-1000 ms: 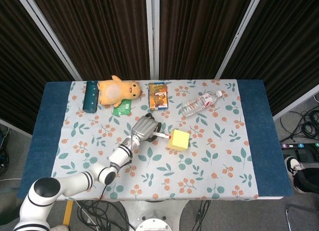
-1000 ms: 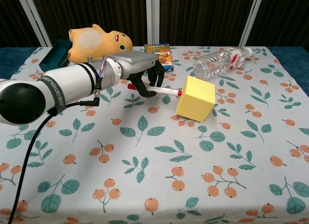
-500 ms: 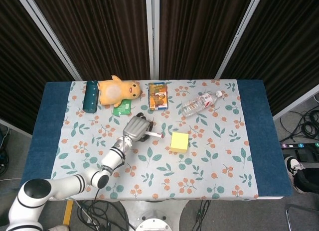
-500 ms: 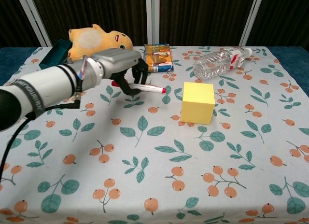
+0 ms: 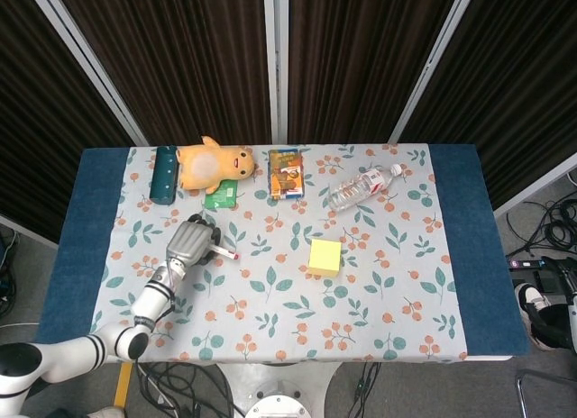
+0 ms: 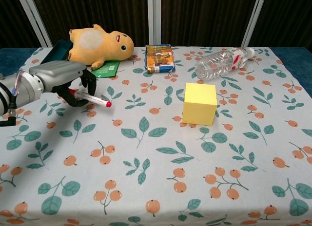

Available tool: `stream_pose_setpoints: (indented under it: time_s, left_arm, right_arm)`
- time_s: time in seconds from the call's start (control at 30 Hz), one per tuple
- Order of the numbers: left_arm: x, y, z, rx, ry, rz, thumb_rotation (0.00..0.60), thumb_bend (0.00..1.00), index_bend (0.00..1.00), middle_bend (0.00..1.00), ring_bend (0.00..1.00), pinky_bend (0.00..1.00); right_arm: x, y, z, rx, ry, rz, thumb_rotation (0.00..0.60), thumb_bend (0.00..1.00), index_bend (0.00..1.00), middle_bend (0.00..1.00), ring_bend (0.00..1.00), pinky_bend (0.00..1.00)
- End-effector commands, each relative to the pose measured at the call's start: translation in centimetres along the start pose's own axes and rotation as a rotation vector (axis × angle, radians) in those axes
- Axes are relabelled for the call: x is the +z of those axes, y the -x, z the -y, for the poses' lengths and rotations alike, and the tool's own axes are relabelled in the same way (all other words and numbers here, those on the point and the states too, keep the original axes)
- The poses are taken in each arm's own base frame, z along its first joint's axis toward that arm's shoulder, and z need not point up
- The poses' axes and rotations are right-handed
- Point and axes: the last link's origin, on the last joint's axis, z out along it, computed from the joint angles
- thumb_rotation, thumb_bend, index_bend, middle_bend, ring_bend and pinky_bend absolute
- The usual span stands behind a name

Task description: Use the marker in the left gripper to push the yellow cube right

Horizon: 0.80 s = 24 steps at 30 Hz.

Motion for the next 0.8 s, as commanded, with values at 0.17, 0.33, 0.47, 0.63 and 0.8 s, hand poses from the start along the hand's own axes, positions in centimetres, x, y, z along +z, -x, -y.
stream_pose_setpoints:
  time_s: [0.17, 0.33, 0.47, 0.63, 0.8]
  left_arm:
    - [-1.6, -1.0, 1.0, -0.034, -0.018, -0.051, 0.6, 0.38, 0.28, 0.25, 0.17, 0.21]
    - [-4.9, -3.3, 5.1, -0.063, -0.12, -0.132, 0.6, 0.37, 0.28, 0.25, 0.17, 0.21]
    - [-8.8, -4.7, 8.9, -0.06, -0.233, -0.188, 0.6, 0.36, 0.28, 0.25, 0.17, 0.21]
    - [-14.9, -5.5, 11.9, -0.061, -0.37, -0.286, 0.6, 0.36, 0.28, 0.25, 0.17, 0.21]
    - [-19.6, -5.2, 12.4, -0.052, -0.429, -0.332, 0.6, 0.36, 0.28, 0.25, 0.17, 0.2]
  right_arm:
    - [0.0, -0.3, -0.1, 0.004, 0.005, -0.006, 0.6, 0.2, 0.16, 0.25, 0.09, 0.22]
    - [0.1, -0.2, -0.8, -0.001, 0.022, 0.016, 0.6, 0.2, 0.16, 0.25, 0.09, 0.22]
    - [0.2, 0.1, -0.8, -0.005, 0.021, 0.028, 0.6, 0.2, 0.16, 0.25, 0.09, 0.22]
    - [0.6, 0.5, -0.5, -0.001, -0.003, 0.037, 0.6, 0.2, 0.16, 0.25, 0.09, 0.22]
    - [0.8, 0.8, 0.3, 0.0, -0.035, 0.03, 0.6, 0.2, 0.16, 0.25, 0.09, 0.22]
